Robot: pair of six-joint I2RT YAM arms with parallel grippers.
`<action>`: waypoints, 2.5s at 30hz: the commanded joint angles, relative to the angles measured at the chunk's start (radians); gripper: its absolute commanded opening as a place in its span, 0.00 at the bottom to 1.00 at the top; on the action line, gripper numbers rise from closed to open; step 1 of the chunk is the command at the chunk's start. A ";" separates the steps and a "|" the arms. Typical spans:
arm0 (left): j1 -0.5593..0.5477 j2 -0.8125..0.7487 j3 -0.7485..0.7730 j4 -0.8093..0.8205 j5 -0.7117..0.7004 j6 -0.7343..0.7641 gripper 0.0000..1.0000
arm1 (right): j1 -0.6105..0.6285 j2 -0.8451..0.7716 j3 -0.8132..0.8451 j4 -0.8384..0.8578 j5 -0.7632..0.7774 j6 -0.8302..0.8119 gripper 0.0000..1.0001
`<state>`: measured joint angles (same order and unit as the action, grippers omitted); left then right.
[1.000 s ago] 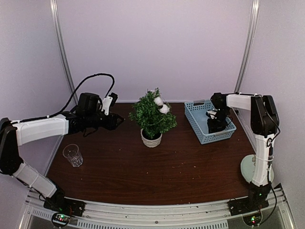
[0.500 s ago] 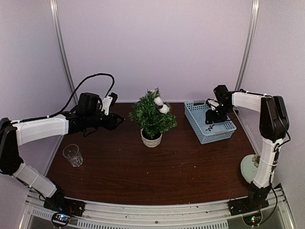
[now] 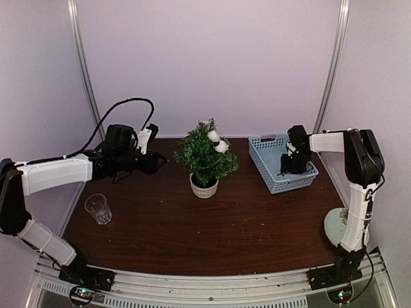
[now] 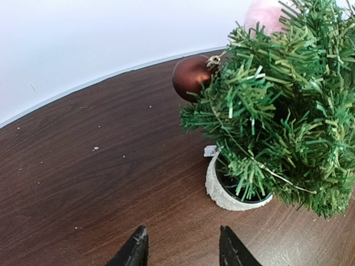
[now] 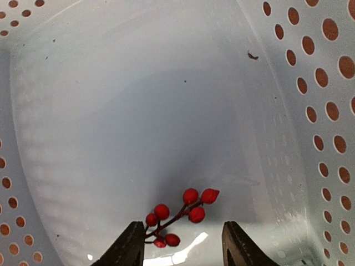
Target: Decorate the small christmas tree
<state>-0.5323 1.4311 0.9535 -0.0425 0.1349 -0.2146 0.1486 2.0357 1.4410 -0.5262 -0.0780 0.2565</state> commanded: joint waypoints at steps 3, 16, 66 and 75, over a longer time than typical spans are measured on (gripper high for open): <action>-0.006 -0.036 -0.020 0.072 -0.005 0.000 0.43 | -0.010 0.077 0.043 0.102 -0.009 0.083 0.45; -0.006 -0.038 -0.019 0.075 -0.015 0.003 0.43 | -0.004 0.080 0.117 0.055 -0.070 -0.067 0.00; -0.350 -0.009 0.057 0.488 0.427 -0.063 0.22 | 0.677 -0.537 -0.100 0.519 -0.738 -0.195 0.00; -0.350 0.003 0.050 0.525 0.428 -0.079 0.05 | 0.683 -0.534 -0.098 0.522 -0.746 -0.194 0.00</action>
<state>-0.8783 1.4223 0.9878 0.3985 0.5552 -0.2871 0.8200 1.4933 1.3155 -0.0292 -0.8005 0.0559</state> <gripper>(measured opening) 0.081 0.006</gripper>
